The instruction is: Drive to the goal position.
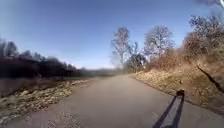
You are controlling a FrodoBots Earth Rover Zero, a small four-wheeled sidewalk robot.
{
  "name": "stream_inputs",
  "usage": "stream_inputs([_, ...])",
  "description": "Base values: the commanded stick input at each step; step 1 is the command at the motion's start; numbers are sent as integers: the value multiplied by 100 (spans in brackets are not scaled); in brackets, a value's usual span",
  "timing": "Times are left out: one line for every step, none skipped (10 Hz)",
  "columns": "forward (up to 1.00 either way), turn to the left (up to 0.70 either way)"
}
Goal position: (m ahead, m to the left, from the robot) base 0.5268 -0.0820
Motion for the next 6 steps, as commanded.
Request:
stream_inputs([85,0])
stream_inputs([85,0])
stream_inputs([85,0])
stream_inputs([85,0])
stream_inputs([85,0])
stream_inputs([85,0])
